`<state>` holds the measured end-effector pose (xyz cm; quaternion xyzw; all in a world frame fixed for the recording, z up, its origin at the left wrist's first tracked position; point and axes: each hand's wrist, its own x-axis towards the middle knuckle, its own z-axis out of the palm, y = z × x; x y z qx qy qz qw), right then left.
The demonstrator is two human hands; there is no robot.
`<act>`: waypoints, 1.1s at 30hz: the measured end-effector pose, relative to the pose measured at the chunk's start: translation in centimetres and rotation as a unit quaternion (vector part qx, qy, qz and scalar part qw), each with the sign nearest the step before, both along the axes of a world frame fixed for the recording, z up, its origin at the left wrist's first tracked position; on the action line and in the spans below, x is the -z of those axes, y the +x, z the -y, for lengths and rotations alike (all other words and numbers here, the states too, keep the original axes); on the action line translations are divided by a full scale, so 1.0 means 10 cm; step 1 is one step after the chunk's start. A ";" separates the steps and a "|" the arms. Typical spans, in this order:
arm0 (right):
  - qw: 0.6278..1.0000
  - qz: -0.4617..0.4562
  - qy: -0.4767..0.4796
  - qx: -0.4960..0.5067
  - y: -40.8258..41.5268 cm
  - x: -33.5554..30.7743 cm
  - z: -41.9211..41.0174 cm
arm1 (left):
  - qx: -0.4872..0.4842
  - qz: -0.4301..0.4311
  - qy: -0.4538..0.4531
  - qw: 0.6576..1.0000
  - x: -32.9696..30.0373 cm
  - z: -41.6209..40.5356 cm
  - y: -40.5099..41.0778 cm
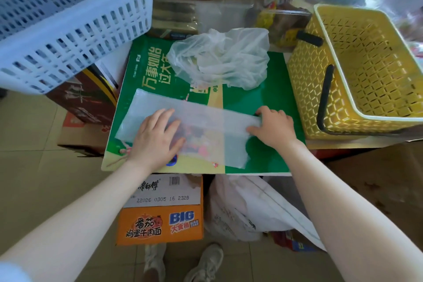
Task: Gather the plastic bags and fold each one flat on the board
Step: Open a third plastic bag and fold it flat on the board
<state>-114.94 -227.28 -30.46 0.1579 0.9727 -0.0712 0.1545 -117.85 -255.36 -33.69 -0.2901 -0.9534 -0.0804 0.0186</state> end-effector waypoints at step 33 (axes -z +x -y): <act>0.846 -0.171 -0.486 0.138 0.82 -0.41 0.45 | 0.106 0.088 0.008 0.990 -0.07 -0.29 0.40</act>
